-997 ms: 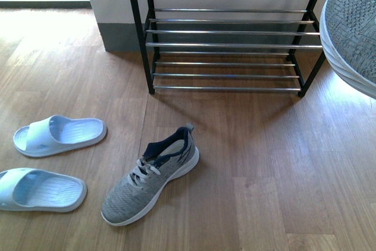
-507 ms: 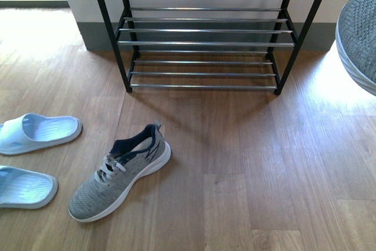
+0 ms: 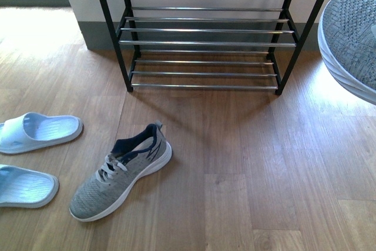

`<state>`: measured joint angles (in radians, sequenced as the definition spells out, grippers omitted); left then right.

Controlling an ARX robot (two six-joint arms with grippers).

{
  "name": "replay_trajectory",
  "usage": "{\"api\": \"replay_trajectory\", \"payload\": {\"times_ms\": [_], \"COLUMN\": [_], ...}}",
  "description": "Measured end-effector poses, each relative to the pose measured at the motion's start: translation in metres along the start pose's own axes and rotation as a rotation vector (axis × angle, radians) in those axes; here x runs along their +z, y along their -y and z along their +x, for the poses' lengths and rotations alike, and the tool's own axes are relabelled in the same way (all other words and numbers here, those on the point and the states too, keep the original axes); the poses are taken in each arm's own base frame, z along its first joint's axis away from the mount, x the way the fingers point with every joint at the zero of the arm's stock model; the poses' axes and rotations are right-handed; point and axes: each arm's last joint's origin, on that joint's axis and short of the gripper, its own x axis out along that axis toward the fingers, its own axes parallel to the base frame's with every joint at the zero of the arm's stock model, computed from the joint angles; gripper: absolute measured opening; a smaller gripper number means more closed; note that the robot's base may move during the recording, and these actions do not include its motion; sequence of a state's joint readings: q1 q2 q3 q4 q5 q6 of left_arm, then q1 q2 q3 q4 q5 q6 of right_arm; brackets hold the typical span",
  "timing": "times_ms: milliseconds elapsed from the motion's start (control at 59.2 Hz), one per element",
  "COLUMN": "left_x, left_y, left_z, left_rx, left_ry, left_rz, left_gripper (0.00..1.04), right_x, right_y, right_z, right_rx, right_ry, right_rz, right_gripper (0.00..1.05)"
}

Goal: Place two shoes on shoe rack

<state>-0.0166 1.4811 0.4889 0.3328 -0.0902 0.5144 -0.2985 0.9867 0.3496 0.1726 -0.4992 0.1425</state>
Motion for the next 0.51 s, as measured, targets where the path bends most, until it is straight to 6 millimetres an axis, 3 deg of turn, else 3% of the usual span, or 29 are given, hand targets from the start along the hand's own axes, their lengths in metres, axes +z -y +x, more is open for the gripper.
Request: {"api": "replay_trajectory", "payload": {"times_ms": [203, 321, 507], "left_x": [0.016, 0.011, -0.004], "left_y": [0.058, 0.097, 0.143], "left_z": [0.073, 0.119, 0.169], "left_rx": [-0.291, -0.401, -0.515], "left_ry": [-0.031, -0.073, -0.143], "left_rz": [0.198, 0.202, 0.188], "left_gripper": [0.95, 0.95, 0.95], "right_x": [0.0, 0.0, 0.0], "right_y": [0.0, 0.0, 0.0], "right_z": [0.0, 0.0, 0.0], "right_rx": [0.002, 0.002, 0.003], "right_ry": [0.0, 0.0, 0.0], "right_rz": [0.0, 0.0, 0.0], "right_gripper": [0.01, 0.01, 0.01]}}
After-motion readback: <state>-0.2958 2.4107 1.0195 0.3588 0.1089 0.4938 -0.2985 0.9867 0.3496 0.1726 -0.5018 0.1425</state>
